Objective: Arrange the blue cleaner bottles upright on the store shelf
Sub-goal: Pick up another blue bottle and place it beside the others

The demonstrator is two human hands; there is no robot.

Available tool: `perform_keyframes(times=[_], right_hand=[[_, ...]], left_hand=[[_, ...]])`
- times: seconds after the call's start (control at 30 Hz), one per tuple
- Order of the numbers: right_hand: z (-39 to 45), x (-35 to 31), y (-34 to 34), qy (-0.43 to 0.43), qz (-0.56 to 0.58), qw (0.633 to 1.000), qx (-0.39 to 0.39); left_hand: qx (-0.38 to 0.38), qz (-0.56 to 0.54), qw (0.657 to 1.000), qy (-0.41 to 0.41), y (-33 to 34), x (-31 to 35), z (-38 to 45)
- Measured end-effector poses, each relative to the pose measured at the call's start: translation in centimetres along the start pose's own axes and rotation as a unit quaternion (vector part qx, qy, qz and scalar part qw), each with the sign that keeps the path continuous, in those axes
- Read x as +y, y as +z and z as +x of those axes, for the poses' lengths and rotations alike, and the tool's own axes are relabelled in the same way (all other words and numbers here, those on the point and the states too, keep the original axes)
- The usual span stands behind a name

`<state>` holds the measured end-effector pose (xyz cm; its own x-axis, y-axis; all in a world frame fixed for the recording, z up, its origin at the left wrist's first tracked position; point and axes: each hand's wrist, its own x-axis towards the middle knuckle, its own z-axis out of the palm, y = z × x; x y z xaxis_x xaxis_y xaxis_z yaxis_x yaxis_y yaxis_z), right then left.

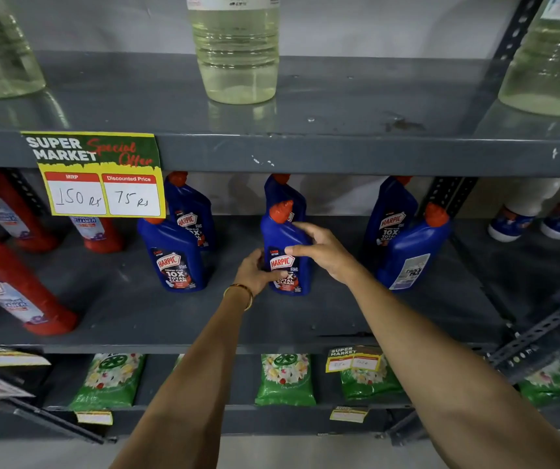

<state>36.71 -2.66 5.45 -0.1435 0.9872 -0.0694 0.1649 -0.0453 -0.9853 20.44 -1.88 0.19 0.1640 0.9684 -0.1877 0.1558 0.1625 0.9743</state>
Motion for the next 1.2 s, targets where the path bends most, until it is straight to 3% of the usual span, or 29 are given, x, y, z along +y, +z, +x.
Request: perform_keyframes(times=[0.13, 0.37, 0.57, 0.9, 1.0, 1.2], right_hand=[[0.3, 0.4, 0.1, 0.003, 0.003, 1.0, -0.012], [0.8, 0.2, 0.1, 0.024, -0.01, 0.999, -0.037], [-0.1, 0.6, 0.0, 0.037, -0.033, 0.999, -0.009], [-5.7, 5.0, -1.7, 0.104, 0.006, 0.971, 0.216], [-8.1, 6.5, -3.4, 0.121, 0.035, 0.947, 0.297], [-10.3, 7.2, -8.2, 0.123, 0.039, 0.914, 0.384]], left_hand=[[0.044, 0.046, 0.998, 0.018, -0.4, -0.7, 0.6], [0.056, 0.068, 0.996, 0.021, -0.1, -0.4, -0.1], [0.084, 0.094, 0.992, 0.004, 0.5, 0.1, -1.1], [0.218, 0.001, 0.974, -0.067, 3.9, -2.4, -4.1], [0.2, -0.021, 0.978, -0.056, 6.8, -2.5, -4.8], [0.1, 0.008, 0.995, -0.015, 12.5, 0.4, -4.1]])
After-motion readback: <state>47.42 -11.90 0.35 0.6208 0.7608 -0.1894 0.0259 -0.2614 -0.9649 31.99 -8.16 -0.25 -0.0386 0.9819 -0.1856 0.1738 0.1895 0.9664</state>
